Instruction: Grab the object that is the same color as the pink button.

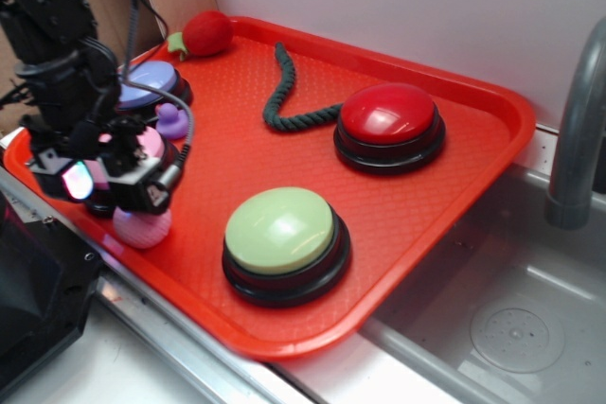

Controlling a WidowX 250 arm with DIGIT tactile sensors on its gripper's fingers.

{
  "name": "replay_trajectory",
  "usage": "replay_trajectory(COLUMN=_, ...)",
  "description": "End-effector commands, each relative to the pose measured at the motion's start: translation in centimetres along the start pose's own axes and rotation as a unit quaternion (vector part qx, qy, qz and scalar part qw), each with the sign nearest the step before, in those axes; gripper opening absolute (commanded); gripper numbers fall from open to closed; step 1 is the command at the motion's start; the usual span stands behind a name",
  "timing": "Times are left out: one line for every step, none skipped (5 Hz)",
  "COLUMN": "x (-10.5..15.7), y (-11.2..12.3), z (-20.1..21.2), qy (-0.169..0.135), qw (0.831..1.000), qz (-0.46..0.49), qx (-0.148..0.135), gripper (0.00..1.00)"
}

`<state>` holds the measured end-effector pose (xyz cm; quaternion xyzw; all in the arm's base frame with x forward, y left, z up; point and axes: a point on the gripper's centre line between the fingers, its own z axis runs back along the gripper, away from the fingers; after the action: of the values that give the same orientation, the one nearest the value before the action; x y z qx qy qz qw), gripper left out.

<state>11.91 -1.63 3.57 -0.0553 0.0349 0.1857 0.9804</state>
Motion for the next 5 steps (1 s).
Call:
replay_trajectory(x=-0.7, y=-2.3, z=-0.7, qy=0.003, qw=0.999, qz=-0.044, qx=0.015, gripper=0.96)
replay_trajectory(x=-0.7, y=-2.3, z=-1.1, qy=0.003, qw=0.999, qz=-0.044, qx=0.02, gripper=0.0)
replay_trajectory(x=-0.5, y=-2.2, z=-0.4, qy=-0.006, qw=0.999, qz=-0.051, qx=0.017, gripper=0.0)
replay_trajectory(x=0.3, y=-2.1, z=2.3, qy=-0.021, qw=0.997, qz=-0.068, qx=0.01, gripper=0.0)
replay_trajectory(x=2.1, y=-1.5, z=7.6, qy=-0.059, qw=0.996, qz=-0.071, qx=-0.003, gripper=0.0)
